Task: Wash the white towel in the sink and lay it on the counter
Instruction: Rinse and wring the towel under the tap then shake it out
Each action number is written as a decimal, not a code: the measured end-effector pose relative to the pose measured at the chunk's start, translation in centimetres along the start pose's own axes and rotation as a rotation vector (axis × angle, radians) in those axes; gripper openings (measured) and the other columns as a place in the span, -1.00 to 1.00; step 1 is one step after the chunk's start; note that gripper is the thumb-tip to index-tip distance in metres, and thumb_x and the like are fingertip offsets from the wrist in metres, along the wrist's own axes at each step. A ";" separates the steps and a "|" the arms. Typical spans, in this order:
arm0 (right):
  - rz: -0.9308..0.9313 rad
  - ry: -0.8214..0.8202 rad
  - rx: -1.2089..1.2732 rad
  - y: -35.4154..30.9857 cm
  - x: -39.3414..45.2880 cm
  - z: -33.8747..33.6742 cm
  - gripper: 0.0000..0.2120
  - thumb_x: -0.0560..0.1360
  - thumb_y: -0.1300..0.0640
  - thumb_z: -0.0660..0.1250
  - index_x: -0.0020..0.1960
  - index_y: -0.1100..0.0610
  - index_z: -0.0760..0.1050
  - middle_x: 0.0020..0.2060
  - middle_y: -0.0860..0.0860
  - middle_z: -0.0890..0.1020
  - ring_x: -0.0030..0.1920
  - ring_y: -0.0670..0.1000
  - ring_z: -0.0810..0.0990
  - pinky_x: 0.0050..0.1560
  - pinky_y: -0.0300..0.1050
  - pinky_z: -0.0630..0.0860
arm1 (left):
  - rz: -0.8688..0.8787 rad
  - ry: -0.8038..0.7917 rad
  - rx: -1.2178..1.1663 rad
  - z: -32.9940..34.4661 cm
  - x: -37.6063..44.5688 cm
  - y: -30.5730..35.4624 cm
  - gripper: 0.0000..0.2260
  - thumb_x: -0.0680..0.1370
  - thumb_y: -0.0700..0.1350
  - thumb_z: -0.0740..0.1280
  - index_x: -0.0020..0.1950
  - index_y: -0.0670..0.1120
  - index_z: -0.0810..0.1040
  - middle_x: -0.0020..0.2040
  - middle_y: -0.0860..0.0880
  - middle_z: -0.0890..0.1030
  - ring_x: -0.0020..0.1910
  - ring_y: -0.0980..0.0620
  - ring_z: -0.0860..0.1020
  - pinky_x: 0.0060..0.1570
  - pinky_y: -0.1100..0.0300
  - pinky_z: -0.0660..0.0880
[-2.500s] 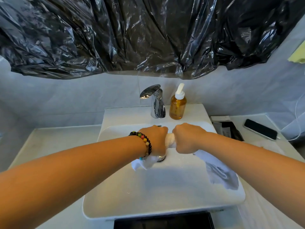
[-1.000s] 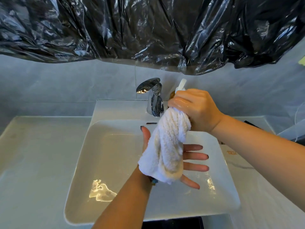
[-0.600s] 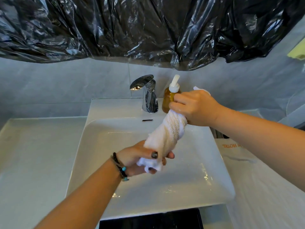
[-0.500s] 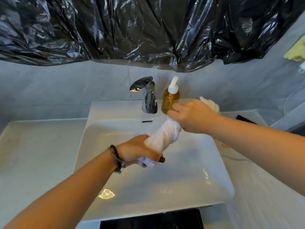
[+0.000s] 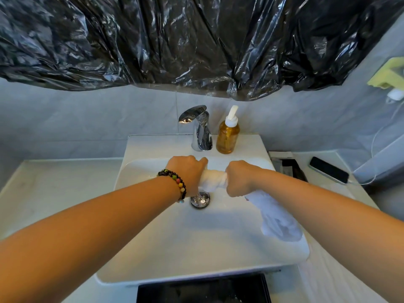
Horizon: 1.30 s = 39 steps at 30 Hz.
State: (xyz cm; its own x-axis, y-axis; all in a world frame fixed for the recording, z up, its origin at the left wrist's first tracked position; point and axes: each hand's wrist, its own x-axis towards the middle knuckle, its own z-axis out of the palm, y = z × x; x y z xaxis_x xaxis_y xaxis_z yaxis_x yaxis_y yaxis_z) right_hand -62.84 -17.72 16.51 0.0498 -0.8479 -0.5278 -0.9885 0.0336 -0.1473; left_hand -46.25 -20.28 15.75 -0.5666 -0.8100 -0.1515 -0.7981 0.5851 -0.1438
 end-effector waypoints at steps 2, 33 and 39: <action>0.034 -0.065 0.188 0.6 -0.1 -0.1 -0.77 0.31 0.29 0.36 -0.04 0.33 0.54 -0.31 0.16 0.60 -0.45 0.11 0.57 -0.36 -0.15 0.47 | 0.028 0.094 0.097 0.3 0.0 0.1 -0.55 0.46 0.00 0.38 0.29 -0.04 0.34 0.05 -0.08 0.50 -0.02 -0.09 0.54 -0.23 0.11 0.38; 0.053 0.051 0.860 -1.3 1.3 2.5 -0.87 0.30 0.32 0.43 -0.19 0.22 0.53 -0.42 0.08 0.56 -0.43 0.03 0.52 -0.33 -0.11 0.47 | -0.328 0.608 -0.885 8.8 0.9 -1.8 -0.49 0.17 -0.10 0.40 0.12 -0.06 0.51 -0.02 0.00 0.59 -0.12 0.01 0.54 -0.23 0.20 0.42; 0.106 0.325 0.859 -1.5 1.7 3.4 -0.79 0.29 0.25 0.47 -0.16 0.06 0.50 -0.30 -0.06 0.58 -0.28 -0.02 0.52 -0.31 -0.17 0.40 | -0.821 0.286 -2.043 8.9 -0.2 -0.3 -0.24 0.17 -0.07 0.56 0.31 -0.15 0.38 0.20 -0.10 0.52 0.06 -0.01 0.54 -0.02 0.16 0.45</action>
State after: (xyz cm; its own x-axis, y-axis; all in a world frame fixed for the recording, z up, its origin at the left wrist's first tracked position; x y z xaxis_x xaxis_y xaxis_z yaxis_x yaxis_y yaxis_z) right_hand -60.80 -17.42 13.04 -0.2058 -0.9205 -0.3322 -0.5336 0.3901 -0.7504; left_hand -44.12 -19.94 7.14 0.0507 -0.8767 -0.4784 0.2364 -0.4548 0.8586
